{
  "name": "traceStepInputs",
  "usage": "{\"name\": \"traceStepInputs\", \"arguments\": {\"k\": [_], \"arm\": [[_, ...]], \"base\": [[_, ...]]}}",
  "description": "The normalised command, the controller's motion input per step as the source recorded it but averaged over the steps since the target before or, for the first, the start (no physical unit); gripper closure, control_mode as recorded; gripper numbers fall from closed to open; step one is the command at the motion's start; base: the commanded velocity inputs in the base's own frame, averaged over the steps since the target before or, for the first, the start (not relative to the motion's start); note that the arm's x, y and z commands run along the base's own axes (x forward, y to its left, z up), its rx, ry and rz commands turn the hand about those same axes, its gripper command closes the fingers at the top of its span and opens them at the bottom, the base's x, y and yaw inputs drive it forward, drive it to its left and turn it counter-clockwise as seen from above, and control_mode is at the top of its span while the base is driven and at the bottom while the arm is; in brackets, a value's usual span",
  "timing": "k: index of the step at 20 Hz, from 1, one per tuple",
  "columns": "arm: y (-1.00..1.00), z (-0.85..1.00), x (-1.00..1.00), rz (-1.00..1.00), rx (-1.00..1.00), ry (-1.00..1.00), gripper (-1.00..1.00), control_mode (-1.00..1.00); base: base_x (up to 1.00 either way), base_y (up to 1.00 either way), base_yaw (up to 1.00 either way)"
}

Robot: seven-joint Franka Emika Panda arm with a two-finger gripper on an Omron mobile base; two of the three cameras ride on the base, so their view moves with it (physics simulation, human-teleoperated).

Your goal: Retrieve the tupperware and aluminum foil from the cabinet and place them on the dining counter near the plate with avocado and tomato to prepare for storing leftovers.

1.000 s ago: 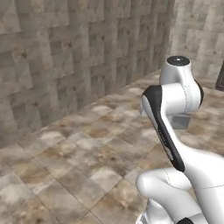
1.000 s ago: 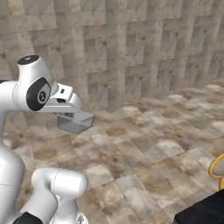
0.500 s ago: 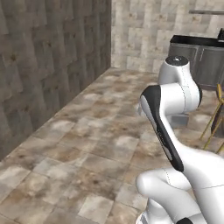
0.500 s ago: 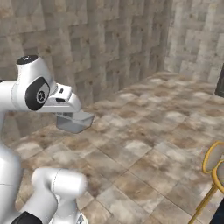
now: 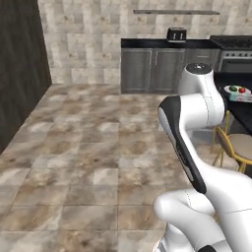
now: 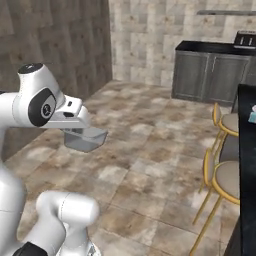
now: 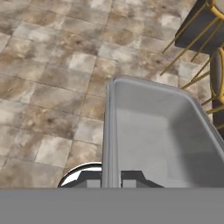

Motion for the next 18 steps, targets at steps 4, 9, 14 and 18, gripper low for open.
{"name": "traceStepInputs", "arguments": {"k": [4,9,14,18], "arm": [[0.00,0.00,0.00,0.00,0.00,0.00,1.00,1.00],[0.00,0.00,0.00,0.00,0.00,0.00,1.00,1.00],[0.00,0.00,0.00,0.00,0.00,0.00,1.00,1.00],[0.00,0.00,0.00,0.00,0.00,0.00,1.00,1.00]], "base": [[0.85,0.31,-0.59],[0.91,0.31,-0.57],[1.00,0.47,-0.54],[1.00,0.62,-0.52]]}}
